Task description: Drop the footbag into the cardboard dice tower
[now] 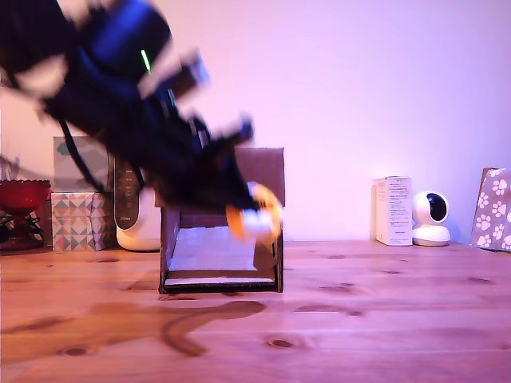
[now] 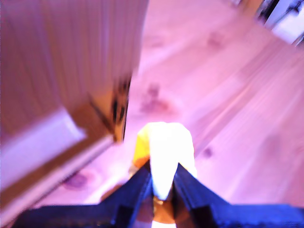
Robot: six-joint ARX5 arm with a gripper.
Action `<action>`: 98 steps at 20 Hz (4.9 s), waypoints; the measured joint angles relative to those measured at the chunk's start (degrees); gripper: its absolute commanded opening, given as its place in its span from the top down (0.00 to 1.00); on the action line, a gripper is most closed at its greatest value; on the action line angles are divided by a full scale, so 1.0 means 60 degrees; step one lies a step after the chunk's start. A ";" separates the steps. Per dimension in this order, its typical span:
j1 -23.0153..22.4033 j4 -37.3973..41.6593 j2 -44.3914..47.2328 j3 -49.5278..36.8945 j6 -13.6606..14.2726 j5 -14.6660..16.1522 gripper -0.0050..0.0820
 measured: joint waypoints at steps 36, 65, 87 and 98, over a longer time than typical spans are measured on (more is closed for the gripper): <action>0.1741 -0.3603 0.0546 0.5264 0.1501 0.0029 0.92; 0.1639 -0.8317 -0.0663 0.6513 0.1993 0.0801 0.97; 0.1490 -0.1694 -0.6827 -0.3920 0.0459 0.0831 0.97; 0.1490 -0.0641 -0.5818 -0.4419 0.0408 0.0809 0.97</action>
